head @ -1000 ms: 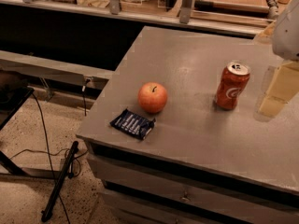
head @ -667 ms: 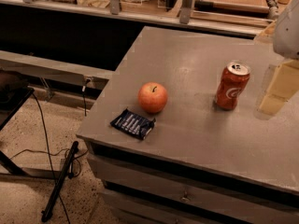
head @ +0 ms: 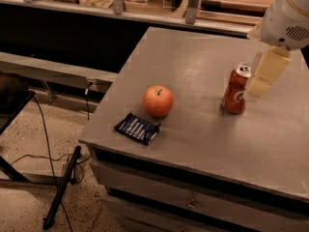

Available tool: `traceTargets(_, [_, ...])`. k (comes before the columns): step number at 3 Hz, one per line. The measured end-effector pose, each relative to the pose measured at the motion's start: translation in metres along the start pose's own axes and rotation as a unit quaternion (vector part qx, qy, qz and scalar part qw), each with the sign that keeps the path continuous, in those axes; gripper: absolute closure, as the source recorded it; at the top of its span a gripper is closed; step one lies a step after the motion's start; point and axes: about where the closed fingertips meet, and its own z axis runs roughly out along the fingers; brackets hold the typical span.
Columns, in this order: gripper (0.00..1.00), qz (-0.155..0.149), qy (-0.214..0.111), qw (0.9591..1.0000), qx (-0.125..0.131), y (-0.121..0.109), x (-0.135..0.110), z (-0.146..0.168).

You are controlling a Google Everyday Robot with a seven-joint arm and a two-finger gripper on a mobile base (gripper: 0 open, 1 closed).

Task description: Pick coke can

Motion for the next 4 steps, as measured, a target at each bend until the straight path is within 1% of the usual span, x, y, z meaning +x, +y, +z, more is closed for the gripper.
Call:
traceTargets(1, [0.00,0.021,0.000,0.9996,-0.017,-0.029,0.003,0.035])
traceTargets(2, [0.00,0.025,-0.001,0.9995,-0.021,-0.035,0.004,0.044])
traceTargets(3, [0.14,0.024,-0.002,0.9995,-0.019,-0.036,0.003,0.044])
traceTargets(4, [0.38,0.024,-0.003,0.9996,-0.017,-0.036,0.002,0.045])
